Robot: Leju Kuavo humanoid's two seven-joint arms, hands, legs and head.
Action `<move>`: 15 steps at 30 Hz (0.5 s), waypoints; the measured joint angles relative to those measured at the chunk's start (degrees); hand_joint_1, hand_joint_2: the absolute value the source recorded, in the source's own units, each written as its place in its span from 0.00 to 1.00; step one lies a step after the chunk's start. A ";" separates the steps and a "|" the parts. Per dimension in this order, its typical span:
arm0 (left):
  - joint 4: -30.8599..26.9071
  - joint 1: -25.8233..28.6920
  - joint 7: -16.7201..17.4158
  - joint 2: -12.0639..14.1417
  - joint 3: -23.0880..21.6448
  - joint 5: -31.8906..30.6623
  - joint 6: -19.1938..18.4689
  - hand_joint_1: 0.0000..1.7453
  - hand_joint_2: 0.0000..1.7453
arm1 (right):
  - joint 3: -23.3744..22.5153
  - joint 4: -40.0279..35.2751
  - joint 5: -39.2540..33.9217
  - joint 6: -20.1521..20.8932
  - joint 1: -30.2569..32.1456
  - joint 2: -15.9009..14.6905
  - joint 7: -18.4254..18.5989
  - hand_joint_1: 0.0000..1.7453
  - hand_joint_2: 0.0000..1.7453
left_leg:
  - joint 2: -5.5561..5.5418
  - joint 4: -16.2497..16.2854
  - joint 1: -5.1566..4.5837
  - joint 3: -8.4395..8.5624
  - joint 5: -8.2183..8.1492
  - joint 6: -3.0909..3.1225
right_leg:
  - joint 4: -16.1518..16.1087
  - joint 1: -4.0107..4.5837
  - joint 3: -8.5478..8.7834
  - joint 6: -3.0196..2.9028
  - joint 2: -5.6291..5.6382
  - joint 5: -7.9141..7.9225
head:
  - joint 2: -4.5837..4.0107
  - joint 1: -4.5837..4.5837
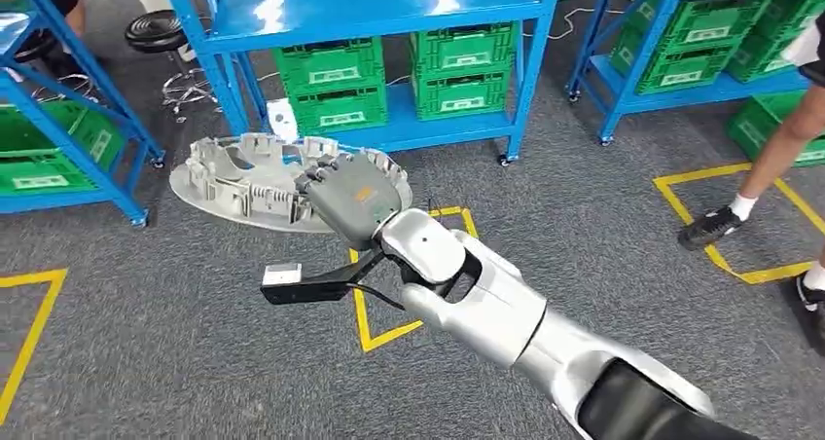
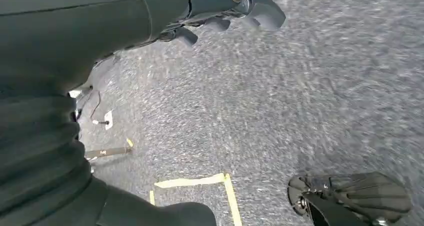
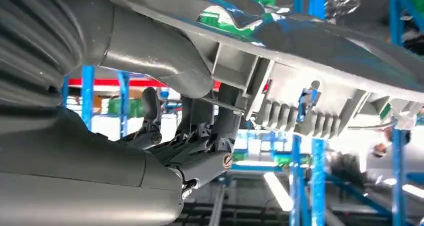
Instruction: Take the parts from the cabinet and place them on the table.
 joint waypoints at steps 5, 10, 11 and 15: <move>-0.02 -0.05 -0.13 0.09 0.00 0.00 0.13 0.00 1.00 | 0.00 -1.14 0.28 0.06 0.18 -0.15 -0.02 1.00 1.00 | 3.08 -11.78 -0.81 6.86 1.22 1.96 | 0.73 0.78 -0.37 1.17 -1.95 -0.16 | 0.00 -0.20; 0.02 0.40 -1.14 0.15 0.00 0.20 -0.22 0.00 1.00 | -0.02 -2.60 1.71 0.37 0.43 -0.31 0.48 1.00 1.00 | 0.56 -11.96 -0.31 5.94 2.04 3.99 | 7.56 0.28 -3.41 2.59 1.74 -5.00 | 0.00 0.00; 0.02 0.40 -1.27 0.20 0.00 0.20 -0.31 0.00 1.00 | -0.02 -2.80 2.01 0.48 0.78 -0.44 0.57 1.00 1.00 | -0.08 -11.95 -0.33 5.71 2.17 4.17 | 12.55 0.24 -5.72 2.63 2.27 -7.31 | 0.00 -0.04; 0.04 1.01 -1.40 0.28 0.02 0.46 -0.50 0.00 1.00 | -0.02 -2.97 2.38 0.83 1.90 -0.52 0.66 1.00 1.00 | -2.76 -11.64 -0.32 5.41 2.43 4.03 | 14.85 0.11 -6.96 2.39 2.62 -5.21 | 0.00 -0.02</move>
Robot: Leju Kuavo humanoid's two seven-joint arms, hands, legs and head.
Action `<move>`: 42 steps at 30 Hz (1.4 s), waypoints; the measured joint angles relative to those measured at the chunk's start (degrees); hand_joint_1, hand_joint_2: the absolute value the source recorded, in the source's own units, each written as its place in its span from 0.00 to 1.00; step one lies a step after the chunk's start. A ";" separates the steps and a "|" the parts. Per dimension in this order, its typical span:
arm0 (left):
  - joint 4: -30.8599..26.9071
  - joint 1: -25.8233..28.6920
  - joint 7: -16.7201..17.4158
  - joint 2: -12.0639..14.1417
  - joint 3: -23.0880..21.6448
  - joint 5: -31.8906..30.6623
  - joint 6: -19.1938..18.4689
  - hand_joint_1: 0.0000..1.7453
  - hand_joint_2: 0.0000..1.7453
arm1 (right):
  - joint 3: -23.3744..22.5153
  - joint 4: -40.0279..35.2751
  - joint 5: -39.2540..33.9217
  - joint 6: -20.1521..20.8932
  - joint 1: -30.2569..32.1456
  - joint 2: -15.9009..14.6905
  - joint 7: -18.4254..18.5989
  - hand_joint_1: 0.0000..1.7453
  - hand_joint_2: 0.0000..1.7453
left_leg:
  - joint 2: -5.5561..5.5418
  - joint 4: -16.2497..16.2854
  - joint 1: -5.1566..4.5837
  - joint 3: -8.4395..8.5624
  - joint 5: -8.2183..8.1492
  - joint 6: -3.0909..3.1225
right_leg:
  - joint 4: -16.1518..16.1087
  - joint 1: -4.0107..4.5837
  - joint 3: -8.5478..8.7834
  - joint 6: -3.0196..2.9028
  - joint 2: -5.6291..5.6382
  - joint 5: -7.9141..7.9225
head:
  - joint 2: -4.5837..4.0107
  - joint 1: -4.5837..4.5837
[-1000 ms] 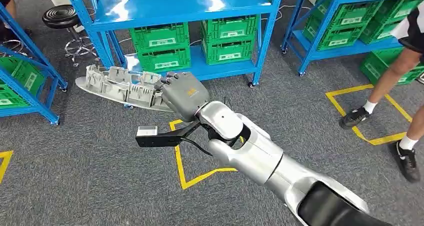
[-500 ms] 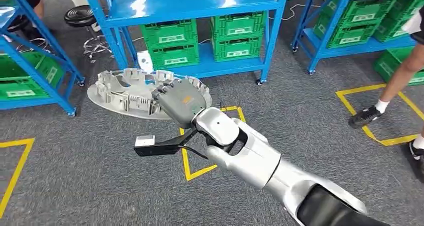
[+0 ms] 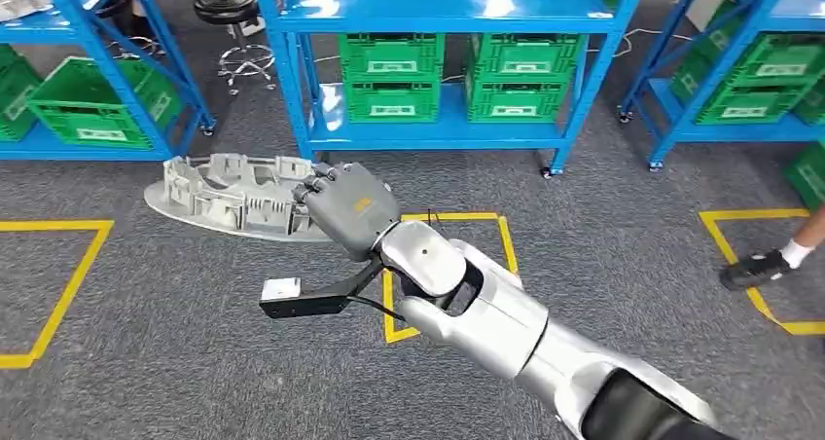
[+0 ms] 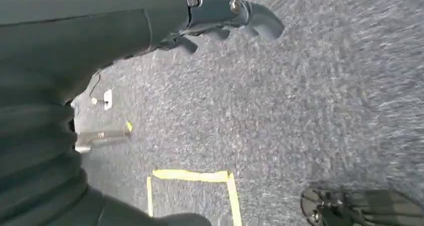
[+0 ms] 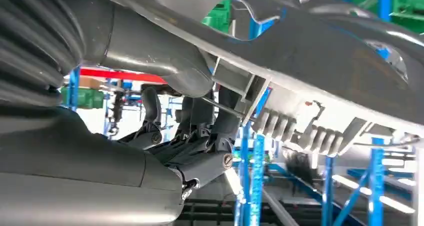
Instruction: Take the parts from the cabinet and place them on the table.
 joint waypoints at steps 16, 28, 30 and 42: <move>0.15 0.43 -0.28 1.29 0.05 0.68 0.44 0.00 1.00 | 0.00 -0.52 0.02 -1.00 0.17 0.07 -0.68 1.00 1.00 | 3.05 9.33 0.23 -3.92 -2.76 -3.97 | -13.85 -0.23 5.45 -2.32 -3.36 5.87 | 0.00 -0.57; 0.22 -0.65 0.31 0.96 0.04 -0.35 0.48 0.00 1.00 | 0.00 -0.94 0.48 -1.62 0.52 -0.22 -0.42 1.00 1.00 | 1.34 0.18 -0.13 -0.53 0.18 0.16 | 3.59 0.10 -2.43 0.33 -0.12 -3.25 | 0.00 -0.31; 0.24 -0.47 0.70 0.96 0.07 -0.26 0.63 0.00 1.00 | 0.00 -0.94 0.50 -1.62 0.92 -0.24 -0.39 1.00 1.00 | -0.10 0.25 -0.15 -0.60 0.35 0.11 | 3.60 0.10 -2.50 0.01 0.00 -1.55 | 0.00 -0.28; 0.33 -0.36 0.79 1.03 0.09 0.16 0.81 0.00 1.00 | 0.00 -1.81 0.85 -1.77 0.52 0.11 -0.68 1.00 1.00 | 1.79 10.28 -0.05 -6.51 -4.57 -3.22 | -14.08 -0.02 5.58 -2.85 -0.41 6.07 | 0.00 -0.90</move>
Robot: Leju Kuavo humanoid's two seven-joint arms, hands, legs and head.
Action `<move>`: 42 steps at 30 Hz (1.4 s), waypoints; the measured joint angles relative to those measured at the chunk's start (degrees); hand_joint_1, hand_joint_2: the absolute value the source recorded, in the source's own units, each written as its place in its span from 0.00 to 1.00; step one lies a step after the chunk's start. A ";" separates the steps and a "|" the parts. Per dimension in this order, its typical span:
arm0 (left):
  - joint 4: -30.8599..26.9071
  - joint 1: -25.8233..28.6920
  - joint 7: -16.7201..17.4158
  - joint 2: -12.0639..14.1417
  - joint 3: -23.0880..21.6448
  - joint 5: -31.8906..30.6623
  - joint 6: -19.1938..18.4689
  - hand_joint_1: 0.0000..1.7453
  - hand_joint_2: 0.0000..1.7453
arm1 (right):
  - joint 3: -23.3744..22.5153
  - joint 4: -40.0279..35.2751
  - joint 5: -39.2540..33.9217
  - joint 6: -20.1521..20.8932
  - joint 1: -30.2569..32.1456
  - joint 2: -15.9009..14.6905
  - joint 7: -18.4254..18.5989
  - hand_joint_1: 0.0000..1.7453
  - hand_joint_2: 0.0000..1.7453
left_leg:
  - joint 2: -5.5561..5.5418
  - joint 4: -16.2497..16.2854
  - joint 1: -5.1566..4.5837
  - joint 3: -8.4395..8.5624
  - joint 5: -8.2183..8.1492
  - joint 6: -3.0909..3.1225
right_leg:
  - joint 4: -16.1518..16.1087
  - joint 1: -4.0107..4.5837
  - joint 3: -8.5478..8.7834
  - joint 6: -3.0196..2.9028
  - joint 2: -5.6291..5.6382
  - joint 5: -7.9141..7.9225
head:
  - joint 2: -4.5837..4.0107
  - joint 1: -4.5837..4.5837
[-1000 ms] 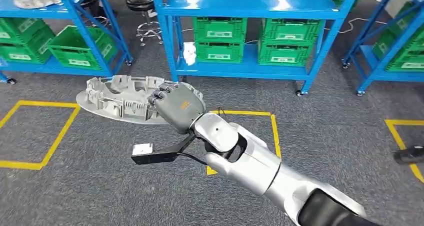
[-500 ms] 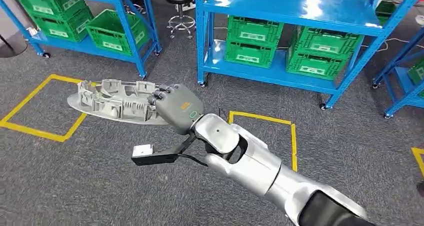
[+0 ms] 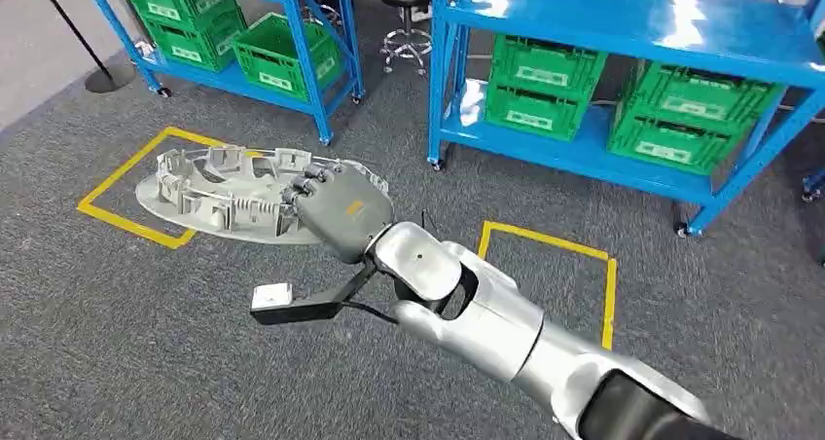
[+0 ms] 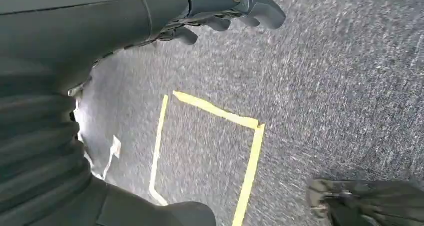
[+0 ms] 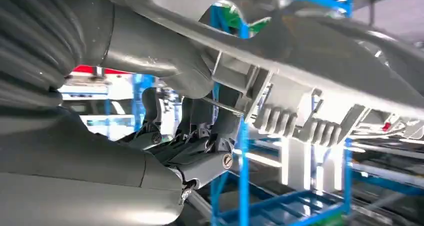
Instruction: Take the parts from the cabinet and place them on the table.
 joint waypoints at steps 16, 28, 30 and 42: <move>0.11 1.19 -1.18 0.57 0.33 1.05 -0.04 0.00 1.00 | 0.22 -0.04 -0.90 0.35 -0.46 0.17 -1.29 1.00 1.00 | -0.28 -10.19 -0.17 5.84 5.06 3.19 | 15.25 0.19 -6.44 2.86 0.13 -8.75 | 0.00 0.50; 0.31 1.45 -1.64 0.52 0.48 1.38 -0.11 0.00 1.00 | 0.31 0.00 -1.12 0.35 -0.69 0.35 -1.29 1.00 1.00 | -4.48 -9.68 -0.17 4.29 5.75 0.74 | -0.52 0.27 0.16 0.21 2.00 0.49 | 0.00 0.61; 0.33 1.09 -1.62 0.42 0.48 1.40 -0.11 0.00 1.00 | 0.35 0.00 -1.16 0.17 -0.84 0.44 -1.31 1.00 1.00 | -0.59 -2.99 -0.16 1.17 1.58 0.25 | -0.60 0.30 0.19 -0.33 0.64 0.50 | 0.00 0.09; 0.35 1.12 -1.86 0.74 0.52 1.53 -0.20 0.00 1.00 | 0.79 0.09 -1.18 0.04 -0.97 0.44 -1.07 1.00 1.00 | 2.50 -9.92 0.08 5.76 5.05 1.61 | 0.56 0.58 0.37 2.17 -6.28 -0.94 | 0.00 0.35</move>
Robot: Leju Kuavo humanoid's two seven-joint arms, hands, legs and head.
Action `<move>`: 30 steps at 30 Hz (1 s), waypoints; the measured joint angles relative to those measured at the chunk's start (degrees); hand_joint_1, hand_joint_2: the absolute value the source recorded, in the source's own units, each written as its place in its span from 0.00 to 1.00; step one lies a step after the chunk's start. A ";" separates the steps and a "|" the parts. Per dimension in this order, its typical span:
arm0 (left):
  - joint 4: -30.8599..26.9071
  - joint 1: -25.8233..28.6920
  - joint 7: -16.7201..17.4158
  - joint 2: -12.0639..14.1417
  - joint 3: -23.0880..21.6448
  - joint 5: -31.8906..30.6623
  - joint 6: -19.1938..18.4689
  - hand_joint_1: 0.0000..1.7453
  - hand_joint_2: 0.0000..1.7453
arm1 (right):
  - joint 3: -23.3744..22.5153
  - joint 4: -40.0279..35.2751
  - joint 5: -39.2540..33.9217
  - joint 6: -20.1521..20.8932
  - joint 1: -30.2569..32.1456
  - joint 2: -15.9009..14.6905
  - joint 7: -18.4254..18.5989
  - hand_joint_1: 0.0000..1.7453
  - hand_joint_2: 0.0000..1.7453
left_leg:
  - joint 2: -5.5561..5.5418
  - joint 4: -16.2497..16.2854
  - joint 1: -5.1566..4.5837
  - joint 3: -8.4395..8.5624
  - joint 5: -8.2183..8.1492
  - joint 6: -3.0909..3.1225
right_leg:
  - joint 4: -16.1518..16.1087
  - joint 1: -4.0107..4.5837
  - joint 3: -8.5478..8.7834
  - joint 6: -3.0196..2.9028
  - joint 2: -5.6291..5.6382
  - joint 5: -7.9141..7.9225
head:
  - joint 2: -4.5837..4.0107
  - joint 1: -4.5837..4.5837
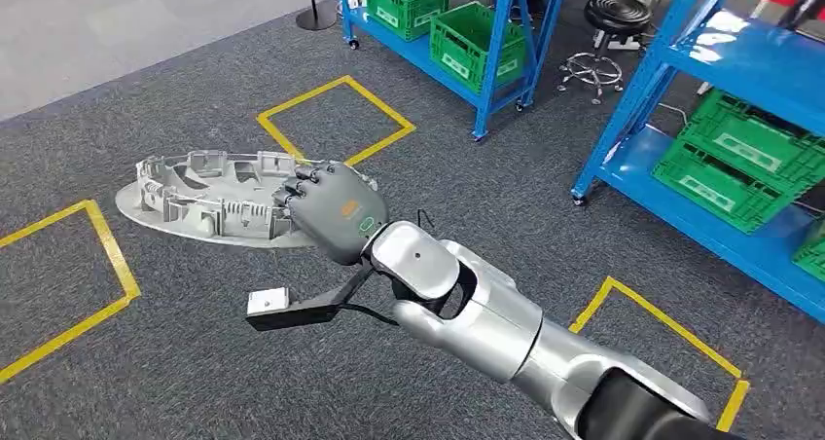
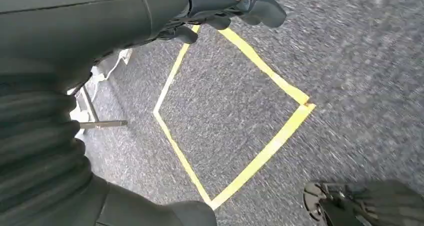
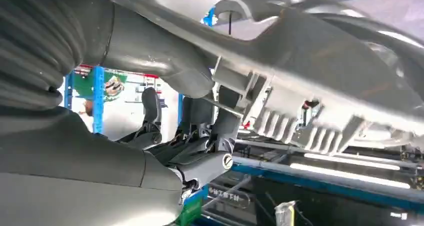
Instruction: Take the parts from the cabinet and place them on the table.
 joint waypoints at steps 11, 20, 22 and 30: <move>0.00 -0.40 0.68 -0.15 -0.02 -1.25 -0.13 0.00 1.00 | -0.20 -0.11 -0.04 -0.33 0.84 -1.14 0.24 1.00 1.00 | -6.92 -0.01 -0.27 -0.61 0.97 0.74 | 0.88 0.22 -0.90 -1.70 11.18 -0.06 | 0.00 0.04; 0.07 -1.12 1.69 -0.77 -0.09 -2.80 0.15 0.00 1.00 | -0.72 -0.28 -1.03 -4.13 2.44 -3.71 -0.13 1.00 1.00 | -2.33 12.60 -0.26 -7.25 -5.56 -1.43 | -1.09 0.29 -0.11 -2.71 5.76 1.47 | 0.00 -0.20; 0.07 -1.11 1.77 -0.79 -0.09 -2.93 0.15 0.00 1.00 | -0.72 -0.26 -1.14 -4.35 3.30 -4.33 -0.35 1.00 1.00 | -2.00 16.45 -0.05 -8.77 -6.25 -1.83 | -1.07 0.28 -0.16 -2.69 4.43 1.43 | 0.00 -0.24; 0.00 -1.40 1.77 -1.18 -0.15 -3.04 0.15 0.00 1.00 | -0.74 -0.28 -1.14 -4.44 3.76 -5.46 -0.57 1.00 1.00 | 1.06 0.20 -0.14 -0.01 -0.13 -0.24 | 0.03 0.62 -0.15 -0.56 0.59 0.36 | 0.00 0.00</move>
